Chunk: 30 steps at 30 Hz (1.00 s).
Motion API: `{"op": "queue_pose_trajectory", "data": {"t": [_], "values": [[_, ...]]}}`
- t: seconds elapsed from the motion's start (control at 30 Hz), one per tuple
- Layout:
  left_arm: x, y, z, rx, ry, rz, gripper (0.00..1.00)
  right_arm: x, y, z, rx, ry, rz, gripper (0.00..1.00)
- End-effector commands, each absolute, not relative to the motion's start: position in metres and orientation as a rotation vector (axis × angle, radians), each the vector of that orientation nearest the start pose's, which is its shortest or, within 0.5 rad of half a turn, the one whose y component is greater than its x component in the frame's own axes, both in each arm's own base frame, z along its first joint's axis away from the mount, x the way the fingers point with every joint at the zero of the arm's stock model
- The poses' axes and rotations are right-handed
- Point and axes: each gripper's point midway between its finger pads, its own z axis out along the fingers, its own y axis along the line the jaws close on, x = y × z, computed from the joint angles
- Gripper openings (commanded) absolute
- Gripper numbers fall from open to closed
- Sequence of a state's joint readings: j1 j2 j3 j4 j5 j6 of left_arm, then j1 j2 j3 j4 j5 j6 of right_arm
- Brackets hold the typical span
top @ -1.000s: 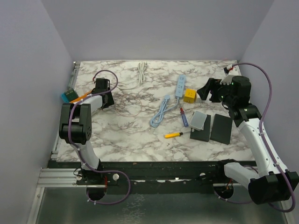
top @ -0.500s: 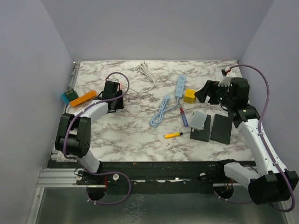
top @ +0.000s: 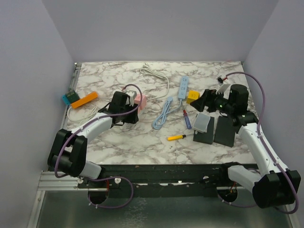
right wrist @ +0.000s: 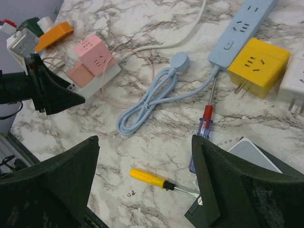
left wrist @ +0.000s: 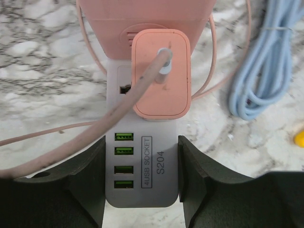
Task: Pull the plug off the socket
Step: Pick up the socket from the center of the board.
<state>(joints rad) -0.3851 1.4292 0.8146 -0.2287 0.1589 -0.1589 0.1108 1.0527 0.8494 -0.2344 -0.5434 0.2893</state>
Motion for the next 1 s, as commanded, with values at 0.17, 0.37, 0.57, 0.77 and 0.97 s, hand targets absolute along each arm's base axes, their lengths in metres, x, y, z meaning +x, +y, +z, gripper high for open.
{"op": "queue_pose_trajectory", "data": {"t": [0.17, 0.37, 0.57, 0.77, 0.97], "values": [[0.272, -0.214, 0.111, 0.639, 2.260, -0.774, 0.00, 0.302, 0.167, 0.214, -0.291, 1.973, 0.874, 0.87], [0.257, -0.225, 0.108, 0.755, 2.256, -0.786, 0.00, 0.297, 0.222, 0.202, -0.402, 1.954, 0.831, 0.87], [0.253, -0.226, 0.103, 0.796, 2.265, -0.748, 0.00, 0.306, 0.263, 0.193, -0.423, 1.927, 0.849, 0.86], [0.249, -0.227, 0.096, 0.823, 2.288, -0.700, 0.00, 0.311, 0.298, 0.182, -0.575, 1.927, 0.907, 0.81], [0.250, -0.225, 0.093, 0.828, 2.294, -0.621, 0.00, 0.326, 0.301, 0.158, -0.604, 1.991, 0.833, 0.82]]}}
